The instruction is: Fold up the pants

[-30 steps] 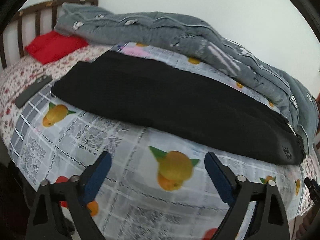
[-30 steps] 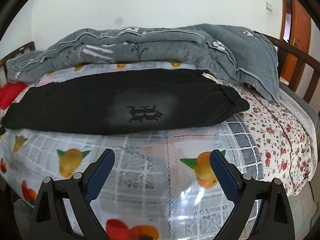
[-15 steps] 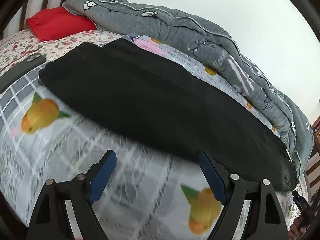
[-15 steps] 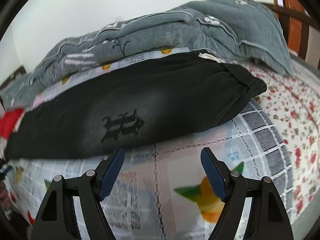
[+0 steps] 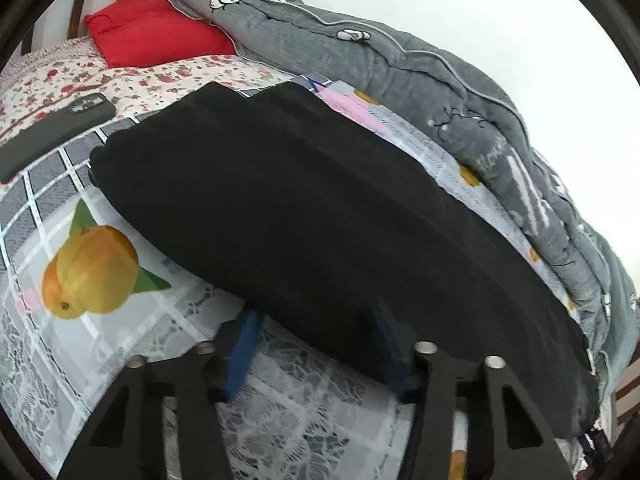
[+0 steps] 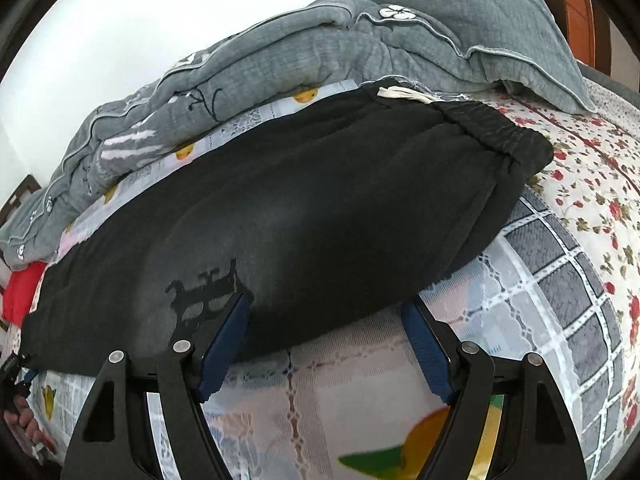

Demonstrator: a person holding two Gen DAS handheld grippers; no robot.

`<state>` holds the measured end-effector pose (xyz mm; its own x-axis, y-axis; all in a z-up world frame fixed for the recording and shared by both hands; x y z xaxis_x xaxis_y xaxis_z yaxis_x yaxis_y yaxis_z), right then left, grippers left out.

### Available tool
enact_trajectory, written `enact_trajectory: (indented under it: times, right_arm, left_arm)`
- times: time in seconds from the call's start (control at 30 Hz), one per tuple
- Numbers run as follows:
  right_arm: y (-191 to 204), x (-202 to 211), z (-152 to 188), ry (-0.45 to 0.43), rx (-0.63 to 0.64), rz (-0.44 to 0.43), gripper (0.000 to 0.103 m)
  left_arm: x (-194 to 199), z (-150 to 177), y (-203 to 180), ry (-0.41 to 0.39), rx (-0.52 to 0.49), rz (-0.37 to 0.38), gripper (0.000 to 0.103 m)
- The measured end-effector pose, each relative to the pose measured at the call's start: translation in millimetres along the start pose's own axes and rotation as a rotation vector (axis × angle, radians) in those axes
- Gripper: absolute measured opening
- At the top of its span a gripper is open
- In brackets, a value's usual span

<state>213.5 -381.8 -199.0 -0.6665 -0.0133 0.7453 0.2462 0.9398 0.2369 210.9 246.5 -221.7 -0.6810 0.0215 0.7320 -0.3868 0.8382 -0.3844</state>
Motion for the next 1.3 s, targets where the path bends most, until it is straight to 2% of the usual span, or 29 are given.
enact_trajectory:
  times: [0.03, 0.07, 0.1, 0.13, 0.17, 0.27, 0.43, 0.73, 1.03, 1.3]
  right_arm:
    - [0.1, -1.2, -1.5, 0.000, 0.001, 0.005, 0.075]
    - [0.8, -2.2, -3.0, -0.001, 0.005, 0.014, 0.066]
    - [2.1, -3.1, -4.0, 0.001, 0.011, 0.014, 0.049]
    - [4.2, -3.8, -4.2, 0.007, 0.017, 0.006, 0.039]
    - [6.9, -4.2, -4.6, 0.016, 0.017, -0.016, 0.030]
    - [8.9, 2.6, -9.8, -0.013, 0.020, -0.019, 0.021]
    - [21.5, 31.0, -32.7, -0.101, 0.060, -0.059, 0.018]
    - [40.6, 38.1, -67.9, -0.163, 0.099, -0.078, 0.016]
    - [58.3, 20.0, -102.2, -0.202, 0.139, -0.075, 0.015]
    - [75.6, -9.7, -142.3, -0.209, 0.164, -0.053, 0.014]
  left_arm:
    - [-0.6, -0.9, 1.3, 0.002, -0.003, -0.013, 0.034]
    - [-0.6, -1.8, 2.7, 0.003, -0.008, -0.033, 0.031]
    - [-0.7, -2.9, 3.6, 0.006, -0.011, -0.039, 0.025]
    - [-0.7, -3.8, 4.2, 0.012, -0.013, -0.040, 0.018]
    - [0.5, -5.3, 5.5, 0.012, -0.013, -0.038, 0.016]
    - [12.6, -12.4, 6.9, -0.031, 0.017, 0.011, 0.011]
    - [33.8, -29.6, -6.6, -0.094, -0.016, 0.034, 0.010]
    - [38.8, -66.3, -38.7, -0.167, -0.106, 0.018, 0.010]
    - [21.0, -100.0, -70.2, -0.218, -0.171, -0.001, 0.010]
    - [-13.2, -127.5, -95.2, -0.242, -0.229, -0.031, 0.010]
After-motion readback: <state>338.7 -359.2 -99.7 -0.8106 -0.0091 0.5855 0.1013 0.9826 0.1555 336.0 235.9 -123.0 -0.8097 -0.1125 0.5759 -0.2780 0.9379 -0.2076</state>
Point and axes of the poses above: each gripper's, at about its wrist camera, not at the fingertips, and x roughly against the way its jaws point, y to its left, z to its underside, the point moved 8 cm from there along -x, roughly the way its jaws point, and after that the axes turned 2 degrees about y, right-handed, at the moved point
